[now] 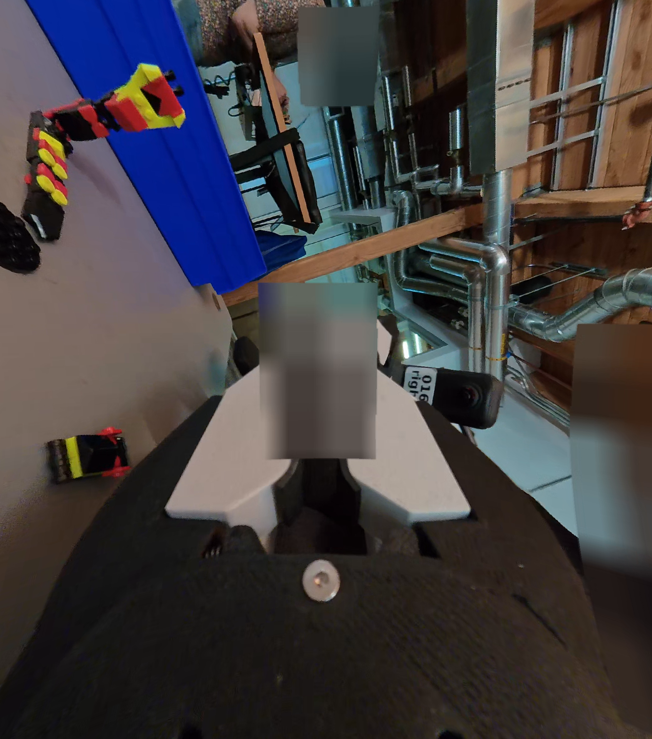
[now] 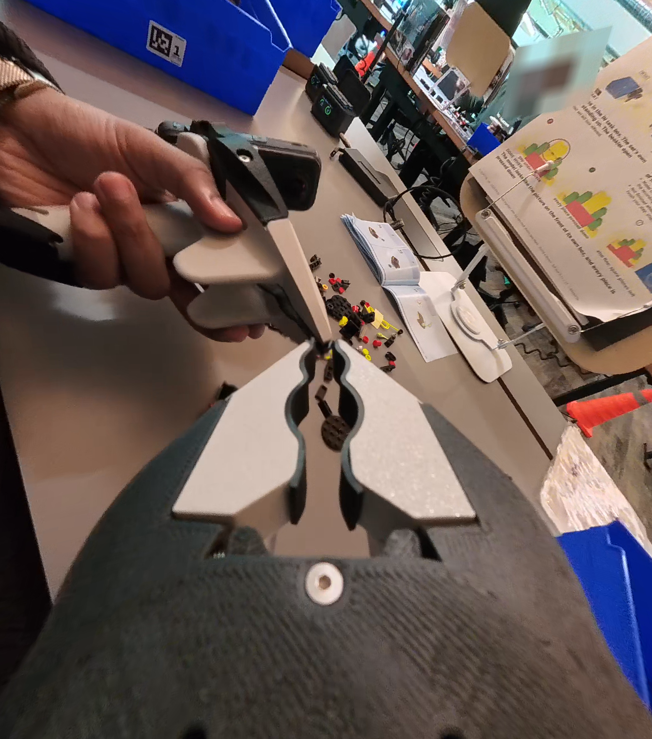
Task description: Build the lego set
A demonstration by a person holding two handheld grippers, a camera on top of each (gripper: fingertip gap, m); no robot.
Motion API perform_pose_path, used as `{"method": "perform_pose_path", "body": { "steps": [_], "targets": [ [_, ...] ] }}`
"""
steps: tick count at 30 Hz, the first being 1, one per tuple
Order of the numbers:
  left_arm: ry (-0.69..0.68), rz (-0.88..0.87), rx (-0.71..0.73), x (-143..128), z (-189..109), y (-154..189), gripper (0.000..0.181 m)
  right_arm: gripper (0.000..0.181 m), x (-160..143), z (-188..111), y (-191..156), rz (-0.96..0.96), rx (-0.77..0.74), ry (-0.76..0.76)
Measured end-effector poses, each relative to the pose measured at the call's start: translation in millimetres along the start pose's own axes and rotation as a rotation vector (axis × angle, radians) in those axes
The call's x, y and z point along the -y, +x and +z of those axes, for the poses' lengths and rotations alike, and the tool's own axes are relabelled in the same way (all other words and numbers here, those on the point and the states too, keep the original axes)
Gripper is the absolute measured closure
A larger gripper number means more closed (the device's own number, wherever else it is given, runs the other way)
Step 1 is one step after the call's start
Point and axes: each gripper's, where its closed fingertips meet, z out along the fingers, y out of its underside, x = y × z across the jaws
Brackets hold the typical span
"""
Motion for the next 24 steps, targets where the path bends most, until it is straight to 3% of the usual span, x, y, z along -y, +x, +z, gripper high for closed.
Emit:
{"method": "perform_pose_path", "body": {
  "steps": [1,2,5,10,18,24],
  "targets": [
    [0.009,0.015,0.025,2.8,-1.4,-4.0,0.168,0.176,0.4,0.0,1.1,0.015,0.002,0.009],
    [0.031,0.033,0.058,8.7,-4.0,-9.1,0.162,0.176,-1.6,0.7,2.0,0.035,0.01,0.007],
    [0.162,0.104,0.162,39.6,-22.0,-20.9,0.169,0.175,-26.7,9.2,-9.0,0.127,0.125,-0.071],
    [0.214,0.126,0.168,67.1,-39.3,-23.8,0.171,0.175,-88.5,25.1,-30.3,0.169,0.255,-0.333],
    [0.174,0.122,0.136,61.8,-34.0,-25.1,0.174,0.175,-108.3,28.9,-40.1,0.25,0.315,-0.421],
    [0.154,0.147,0.134,59.5,-31.6,-24.3,0.175,0.16,-103.3,29.0,-40.4,0.327,0.356,-0.384]
  ]
}}
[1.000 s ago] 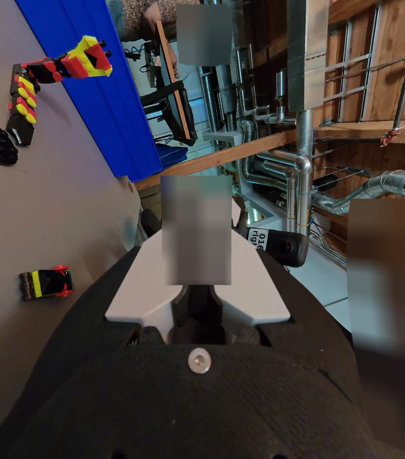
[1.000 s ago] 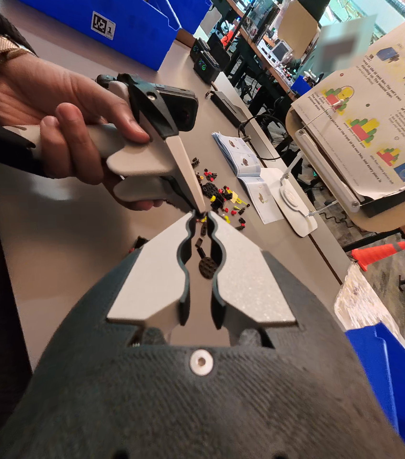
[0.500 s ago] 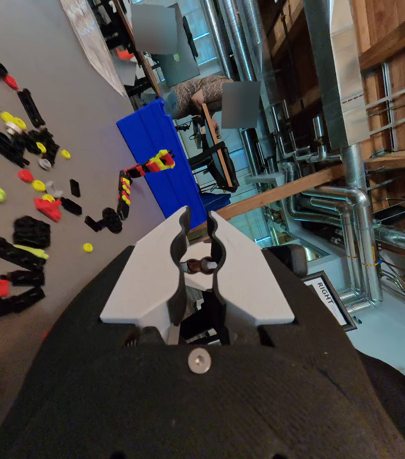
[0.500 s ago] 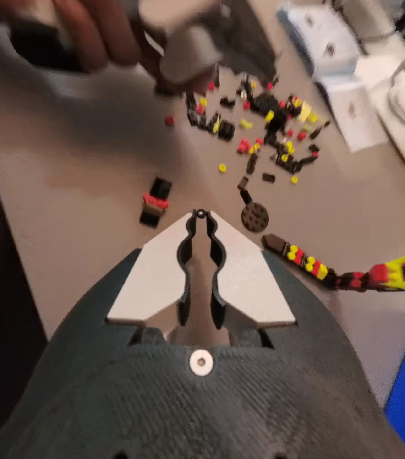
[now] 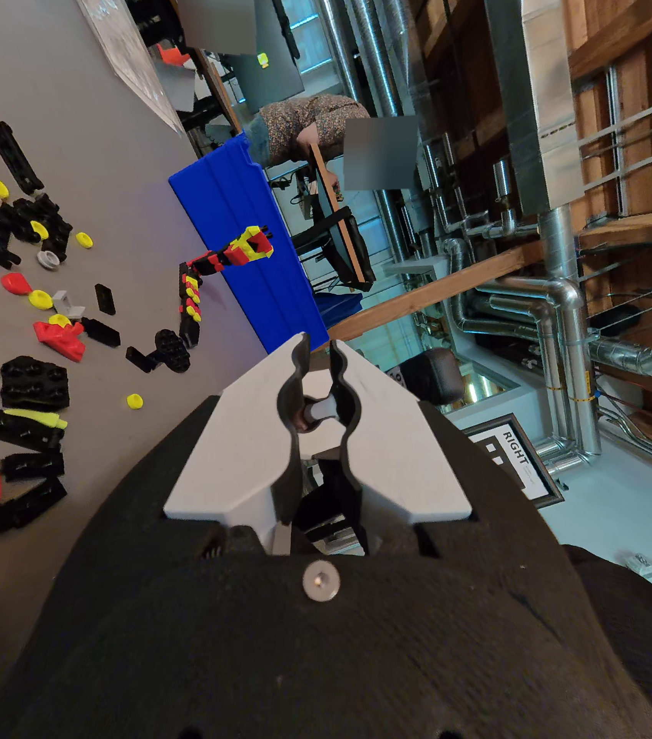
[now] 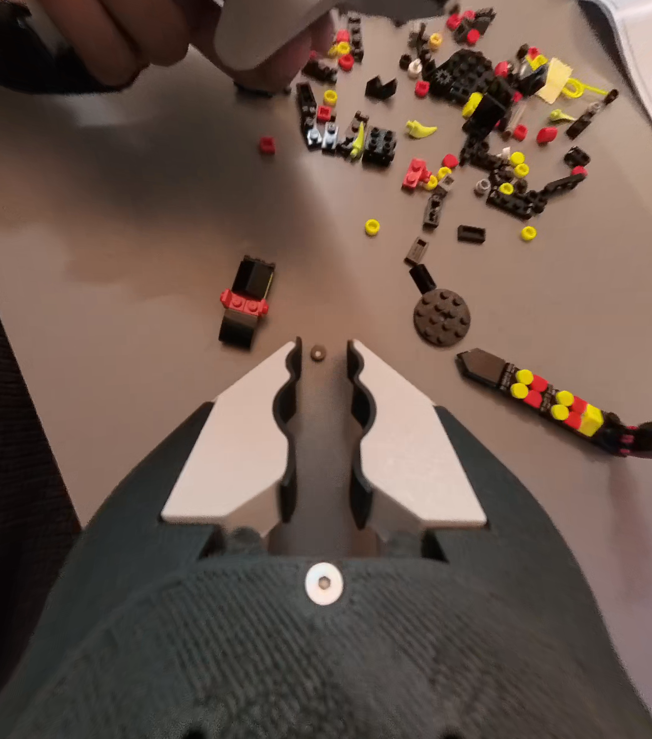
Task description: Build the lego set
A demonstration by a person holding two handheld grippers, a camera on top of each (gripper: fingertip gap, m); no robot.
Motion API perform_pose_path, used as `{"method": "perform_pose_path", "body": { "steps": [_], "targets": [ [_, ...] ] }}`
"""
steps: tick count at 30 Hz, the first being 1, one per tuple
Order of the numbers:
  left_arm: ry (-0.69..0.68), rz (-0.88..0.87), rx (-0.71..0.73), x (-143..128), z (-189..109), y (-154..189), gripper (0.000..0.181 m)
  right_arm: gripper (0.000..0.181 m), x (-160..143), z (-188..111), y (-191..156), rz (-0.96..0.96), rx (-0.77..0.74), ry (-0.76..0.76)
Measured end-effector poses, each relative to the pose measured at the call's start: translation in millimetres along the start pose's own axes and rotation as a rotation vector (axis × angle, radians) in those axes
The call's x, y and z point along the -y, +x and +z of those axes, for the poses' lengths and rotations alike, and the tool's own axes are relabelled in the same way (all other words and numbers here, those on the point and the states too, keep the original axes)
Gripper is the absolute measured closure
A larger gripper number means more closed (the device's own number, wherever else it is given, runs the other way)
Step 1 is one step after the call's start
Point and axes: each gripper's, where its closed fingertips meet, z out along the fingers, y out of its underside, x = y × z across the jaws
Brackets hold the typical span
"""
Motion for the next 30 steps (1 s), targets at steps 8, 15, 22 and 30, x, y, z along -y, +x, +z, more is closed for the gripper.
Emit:
{"method": "perform_pose_path", "body": {
  "steps": [8,15,22,30],
  "targets": [
    [0.009,0.061,0.002,5.5,-1.3,1.7,0.177,0.123,48.4,-77.8,65.0,0.144,-0.174,0.482],
    [-0.061,0.197,0.058,-9.2,7.0,2.4,0.181,0.093,58.1,-72.7,71.9,-0.05,-0.421,0.519],
    [-0.241,0.652,0.267,-29.7,11.1,1.5,0.181,0.175,58.3,-56.4,42.3,-0.201,-0.177,0.52],
    [-0.461,1.319,0.412,-41.6,-13.2,-27.8,0.172,0.181,28.8,-12.4,3.7,-0.31,0.199,0.304]
  ]
}}
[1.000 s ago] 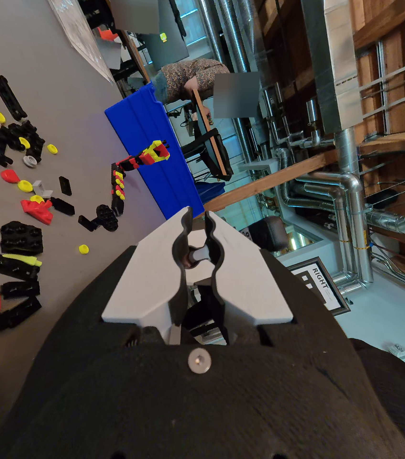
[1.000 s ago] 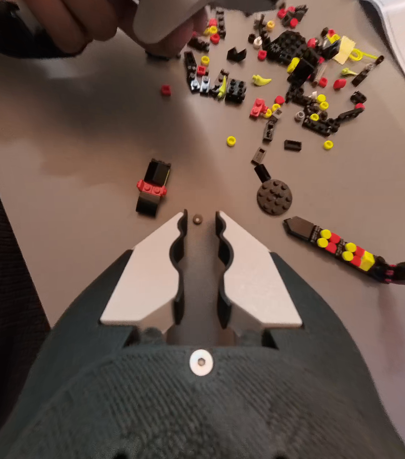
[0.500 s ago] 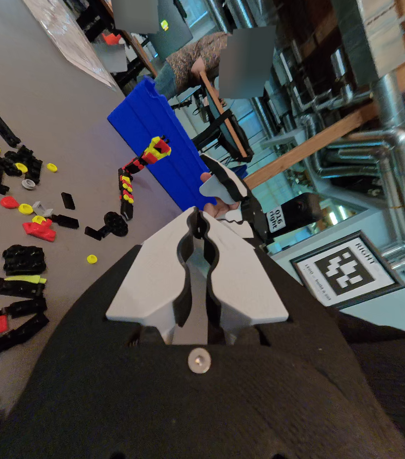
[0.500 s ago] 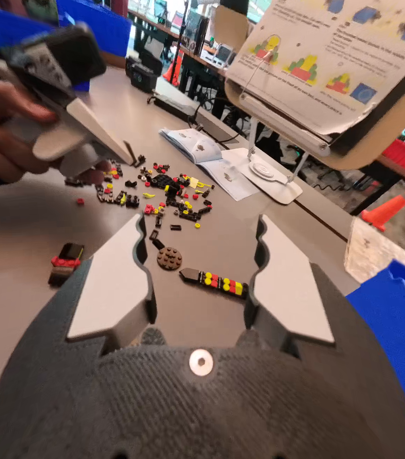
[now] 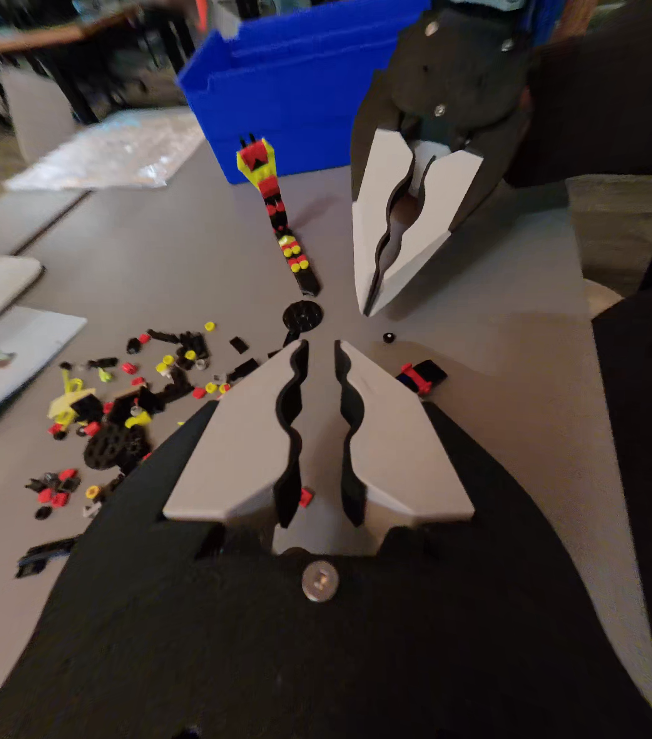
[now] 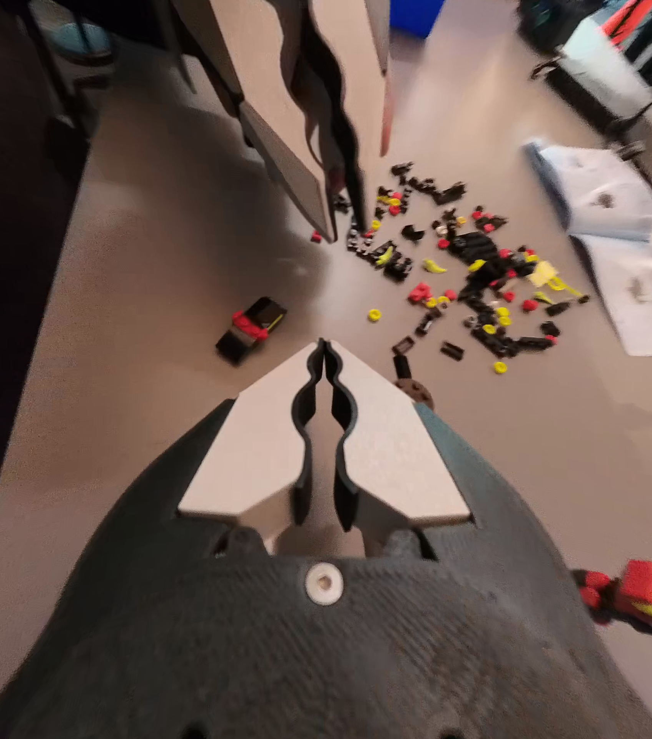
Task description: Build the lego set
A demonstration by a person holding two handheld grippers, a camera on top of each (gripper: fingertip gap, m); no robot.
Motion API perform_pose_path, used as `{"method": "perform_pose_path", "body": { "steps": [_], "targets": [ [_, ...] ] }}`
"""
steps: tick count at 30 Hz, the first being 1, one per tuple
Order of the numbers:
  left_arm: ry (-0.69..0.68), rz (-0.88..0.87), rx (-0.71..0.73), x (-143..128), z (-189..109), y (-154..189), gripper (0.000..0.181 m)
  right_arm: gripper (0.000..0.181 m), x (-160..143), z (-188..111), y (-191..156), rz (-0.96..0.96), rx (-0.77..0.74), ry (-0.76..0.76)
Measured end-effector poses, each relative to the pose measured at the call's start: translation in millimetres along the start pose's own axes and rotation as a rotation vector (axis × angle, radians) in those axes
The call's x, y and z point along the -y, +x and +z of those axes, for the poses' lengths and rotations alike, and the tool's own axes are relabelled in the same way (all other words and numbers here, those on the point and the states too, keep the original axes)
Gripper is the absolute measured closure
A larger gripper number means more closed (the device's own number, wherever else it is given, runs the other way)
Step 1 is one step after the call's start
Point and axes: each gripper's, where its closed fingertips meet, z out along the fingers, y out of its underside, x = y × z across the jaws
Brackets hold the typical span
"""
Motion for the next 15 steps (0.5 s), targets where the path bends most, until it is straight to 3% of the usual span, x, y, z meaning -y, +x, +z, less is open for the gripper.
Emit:
{"method": "perform_pose_path", "body": {
  "steps": [2,5,8,15],
  "targets": [
    [0.025,0.041,-0.021,1.2,-0.7,11.1,0.156,0.181,-2.9,0.9,-1.6,0.011,0.033,-0.01],
    [-0.073,0.037,-0.171,-9.8,4.1,40.6,0.133,0.181,-23.2,0.5,8.6,0.085,-0.016,-0.141],
    [-0.091,0.09,-0.175,-16.4,8.2,45.2,0.133,0.181,-40.9,2.4,3.7,0.162,-0.008,-0.254],
    [-0.164,0.074,-0.162,-28.3,14.4,45.7,0.132,0.181,-35.7,8.7,-7.0,0.147,0.021,-0.236]
  ]
}}
